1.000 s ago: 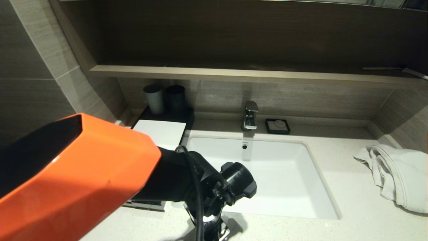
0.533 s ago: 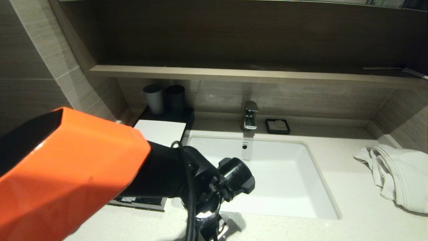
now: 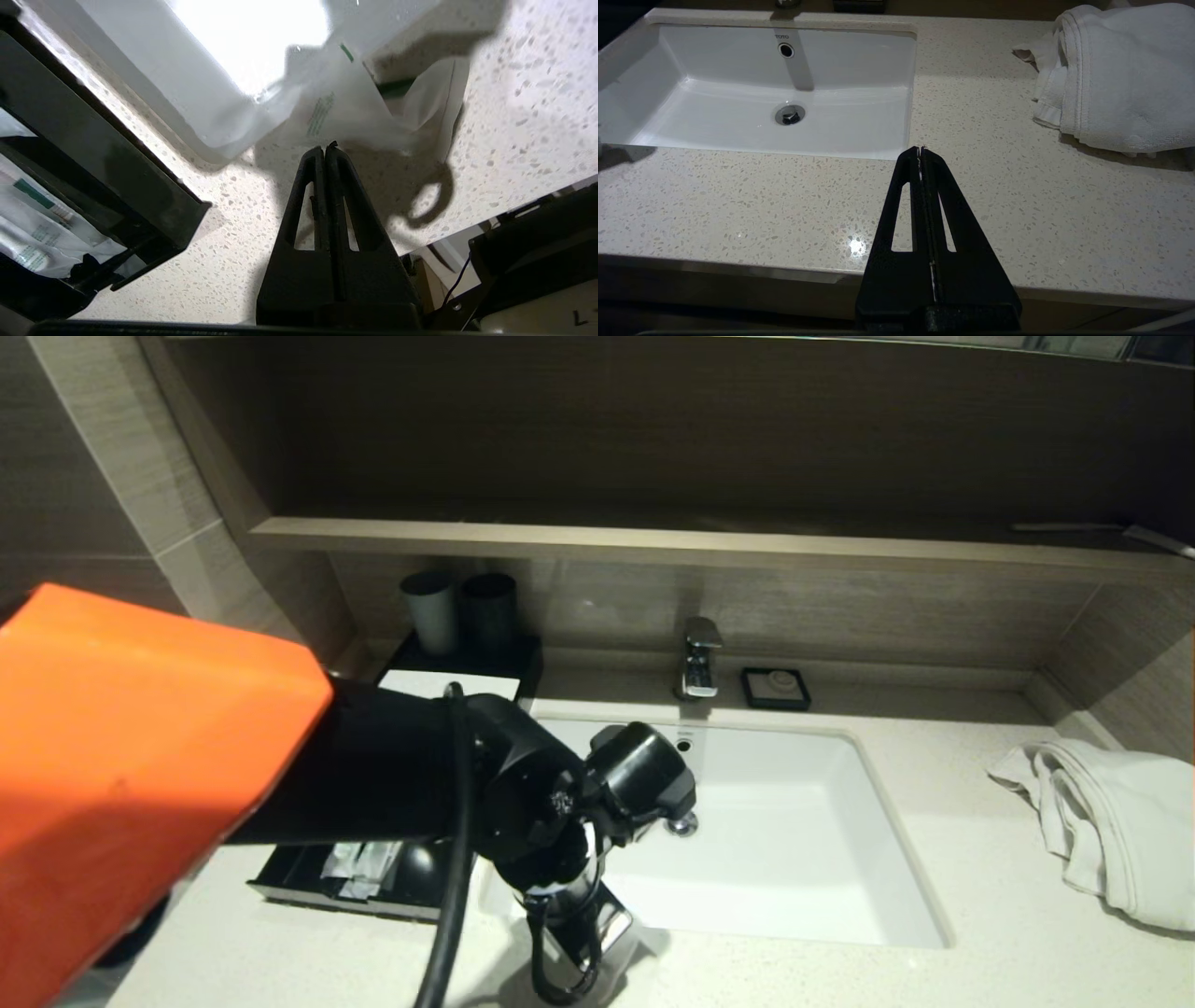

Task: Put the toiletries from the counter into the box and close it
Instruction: Pick up the bathroom toiletry

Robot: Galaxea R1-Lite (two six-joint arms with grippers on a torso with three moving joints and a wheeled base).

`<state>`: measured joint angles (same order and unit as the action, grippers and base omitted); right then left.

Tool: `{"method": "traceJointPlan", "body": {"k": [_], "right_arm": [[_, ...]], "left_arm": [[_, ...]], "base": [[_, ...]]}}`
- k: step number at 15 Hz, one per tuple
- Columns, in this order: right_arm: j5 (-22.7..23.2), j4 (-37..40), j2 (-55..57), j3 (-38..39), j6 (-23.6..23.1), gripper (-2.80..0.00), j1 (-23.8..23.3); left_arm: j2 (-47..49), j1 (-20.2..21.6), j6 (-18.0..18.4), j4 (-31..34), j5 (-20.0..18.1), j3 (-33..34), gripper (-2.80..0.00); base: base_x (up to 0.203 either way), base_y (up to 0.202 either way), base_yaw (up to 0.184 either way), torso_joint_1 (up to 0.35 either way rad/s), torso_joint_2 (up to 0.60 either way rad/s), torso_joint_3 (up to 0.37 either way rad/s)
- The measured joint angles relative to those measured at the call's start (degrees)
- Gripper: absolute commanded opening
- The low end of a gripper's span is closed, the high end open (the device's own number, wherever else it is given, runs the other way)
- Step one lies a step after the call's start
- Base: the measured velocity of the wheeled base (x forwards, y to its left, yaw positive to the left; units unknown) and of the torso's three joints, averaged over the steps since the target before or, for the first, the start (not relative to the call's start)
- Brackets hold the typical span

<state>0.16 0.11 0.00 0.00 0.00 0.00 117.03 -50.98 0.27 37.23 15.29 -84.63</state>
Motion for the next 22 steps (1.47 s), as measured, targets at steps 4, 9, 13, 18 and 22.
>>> {"method": "traceJointPlan", "body": {"k": [4, 9, 13, 18, 22], "right_arm": [[0.0, 0.0, 0.0, 0.0, 0.0, -2.80, 0.0], [0.0, 0.0, 0.0, 0.0, 0.0, -2.80, 0.0], [0.0, 0.0, 0.0, 0.0, 0.0, -2.80, 0.0], [0.0, 0.0, 0.0, 0.0, 0.0, -2.80, 0.0], [0.0, 0.0, 0.0, 0.0, 0.0, -2.80, 0.0]], "left_arm": [[1.3, 0.2, 0.6, 0.7, 0.0, -4.0, -2.80], [2.6, 0.2, 6.5, 0.3, -0.1, -6.2, 0.00], [2.2, 0.7, 8.8, 0.0, -1.0, -6.4, 0.00], [1.5, 0.2, 8.8, 0.0, -1.5, -4.0, 0.00], [0.2, -1.6, 8.8, -0.2, -3.8, -0.4, 0.00]], "base": [[0.000, 0.000, 0.000, 0.000, 0.00, 0.000], [0.000, 0.000, 0.000, 0.000, 0.00, 0.000], [0.000, 0.000, 0.000, 0.000, 0.00, 0.000], [0.000, 0.000, 0.000, 0.000, 0.00, 0.000], [0.000, 0.000, 0.000, 0.000, 0.00, 0.000]]}}
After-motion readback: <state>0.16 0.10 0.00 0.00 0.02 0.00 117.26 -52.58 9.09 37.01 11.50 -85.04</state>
